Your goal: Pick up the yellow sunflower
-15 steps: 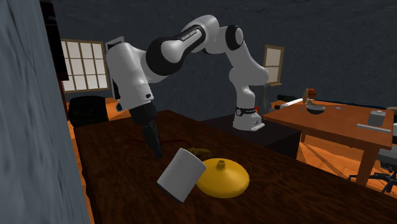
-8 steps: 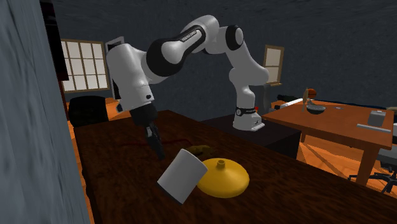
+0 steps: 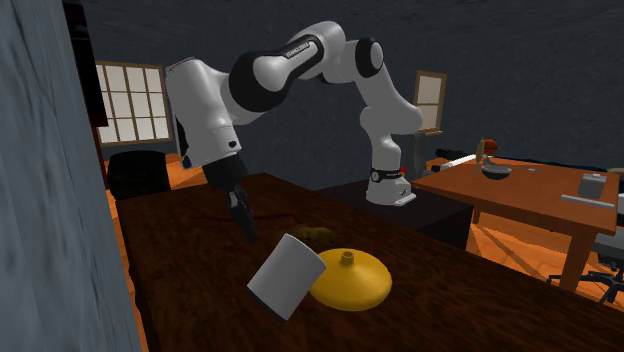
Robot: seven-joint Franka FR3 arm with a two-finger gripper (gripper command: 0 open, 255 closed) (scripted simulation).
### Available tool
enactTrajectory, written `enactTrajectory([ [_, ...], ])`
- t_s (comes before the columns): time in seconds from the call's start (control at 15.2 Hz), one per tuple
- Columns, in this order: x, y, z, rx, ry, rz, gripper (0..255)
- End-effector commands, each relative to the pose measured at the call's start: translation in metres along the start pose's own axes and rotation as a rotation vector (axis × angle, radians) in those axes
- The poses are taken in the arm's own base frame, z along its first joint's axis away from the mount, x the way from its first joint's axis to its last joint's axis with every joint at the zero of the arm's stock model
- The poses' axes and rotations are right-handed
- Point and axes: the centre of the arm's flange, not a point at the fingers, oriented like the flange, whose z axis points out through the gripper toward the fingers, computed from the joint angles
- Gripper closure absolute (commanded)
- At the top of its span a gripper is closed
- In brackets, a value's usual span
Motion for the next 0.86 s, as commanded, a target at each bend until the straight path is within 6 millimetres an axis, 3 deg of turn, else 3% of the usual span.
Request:
enactTrajectory([
  [0.0, -0.003, -0.002, -0.010, 0.000, 0.000, 0.000, 255],
  [0.66, -0.019, -0.013, -0.059, 0.000, 0.000, 0.000, 255],
  [0.79, -0.019, -0.014, -0.059, 0.000, 0.000, 0.000, 255],
])
